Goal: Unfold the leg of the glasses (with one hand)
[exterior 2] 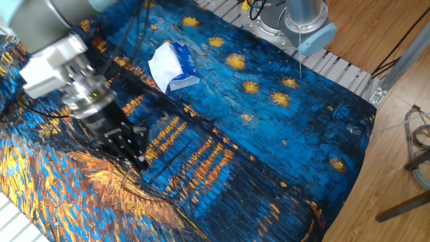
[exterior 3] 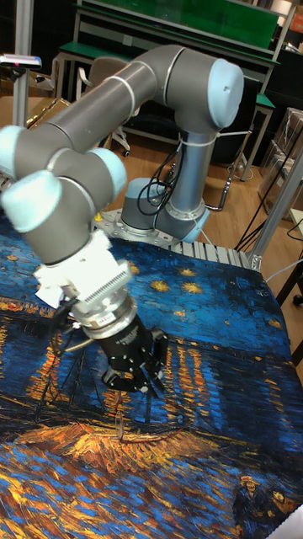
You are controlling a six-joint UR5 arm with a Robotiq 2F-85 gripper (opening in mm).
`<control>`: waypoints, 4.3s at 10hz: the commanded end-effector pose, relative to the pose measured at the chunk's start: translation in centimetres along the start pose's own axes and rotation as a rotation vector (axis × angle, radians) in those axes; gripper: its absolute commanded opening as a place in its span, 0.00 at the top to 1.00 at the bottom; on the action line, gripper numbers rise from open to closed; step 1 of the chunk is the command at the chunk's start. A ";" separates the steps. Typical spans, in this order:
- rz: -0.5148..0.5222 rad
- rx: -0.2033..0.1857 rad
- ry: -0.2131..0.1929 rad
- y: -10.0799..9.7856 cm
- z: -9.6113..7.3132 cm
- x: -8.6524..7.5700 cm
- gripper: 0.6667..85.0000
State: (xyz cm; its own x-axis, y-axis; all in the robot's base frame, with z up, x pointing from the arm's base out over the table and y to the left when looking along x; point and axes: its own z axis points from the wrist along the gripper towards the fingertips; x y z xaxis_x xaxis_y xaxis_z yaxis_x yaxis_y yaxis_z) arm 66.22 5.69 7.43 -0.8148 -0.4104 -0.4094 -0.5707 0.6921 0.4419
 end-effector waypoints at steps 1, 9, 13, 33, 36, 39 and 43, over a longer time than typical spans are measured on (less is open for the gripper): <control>0.141 0.098 0.032 0.6 2.0 0.6 0.78; 0.373 0.278 0.084 1.2 4.8 1.5 0.72; 0.468 0.354 0.085 1.0 5.4 0.8 0.68; 0.552 0.528 0.065 1.3 7.8 2.2 0.71; 0.591 0.548 0.043 1.0 8.2 1.8 0.71; 0.631 0.593 0.044 0.3 7.6 1.9 0.82; 0.658 0.625 0.083 -0.1 6.6 2.5 0.94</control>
State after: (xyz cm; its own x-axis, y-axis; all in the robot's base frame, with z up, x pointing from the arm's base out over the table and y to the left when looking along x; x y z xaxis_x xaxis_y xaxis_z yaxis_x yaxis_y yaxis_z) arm 64.97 9.10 0.84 -0.9758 0.1340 -0.1729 0.1263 0.9905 0.0549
